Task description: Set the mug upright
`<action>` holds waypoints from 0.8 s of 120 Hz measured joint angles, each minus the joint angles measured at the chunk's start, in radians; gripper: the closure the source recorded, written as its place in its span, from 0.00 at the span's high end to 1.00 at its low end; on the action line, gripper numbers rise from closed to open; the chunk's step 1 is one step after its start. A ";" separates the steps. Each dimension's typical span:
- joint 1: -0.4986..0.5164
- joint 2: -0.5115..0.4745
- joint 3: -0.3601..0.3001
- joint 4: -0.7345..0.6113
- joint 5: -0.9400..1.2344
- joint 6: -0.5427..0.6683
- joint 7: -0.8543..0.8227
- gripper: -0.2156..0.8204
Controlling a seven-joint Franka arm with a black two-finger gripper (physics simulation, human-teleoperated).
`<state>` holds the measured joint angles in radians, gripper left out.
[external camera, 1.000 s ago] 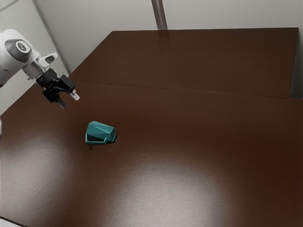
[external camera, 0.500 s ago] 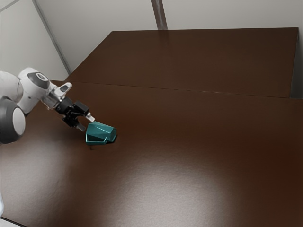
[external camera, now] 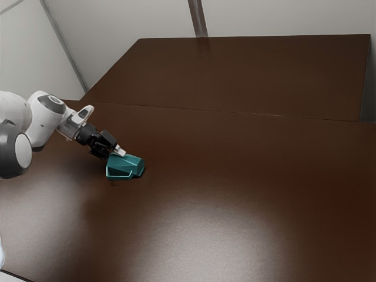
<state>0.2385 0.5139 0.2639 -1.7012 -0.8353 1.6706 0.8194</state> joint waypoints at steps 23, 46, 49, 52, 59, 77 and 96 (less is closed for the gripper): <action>0.001 -0.002 0.000 0.002 -0.008 -0.001 0.023 0.18; 0.003 -0.042 0.000 -0.003 -0.022 -0.036 0.040 0.08; 0.004 -0.052 0.000 -0.004 -0.023 -0.045 0.041 0.08; 0.005 -0.061 0.001 -0.004 -0.024 -0.054 0.043 0.08; 0.006 -0.085 0.001 -0.007 -0.025 -0.077 0.047 0.07; -0.002 -0.158 0.004 -0.032 -0.006 -0.120 0.045 0.06; -0.073 -0.269 0.001 -0.030 0.168 -0.115 -0.018 0.05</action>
<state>0.1658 0.2450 0.2649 -1.7315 -0.6671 1.5559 0.8015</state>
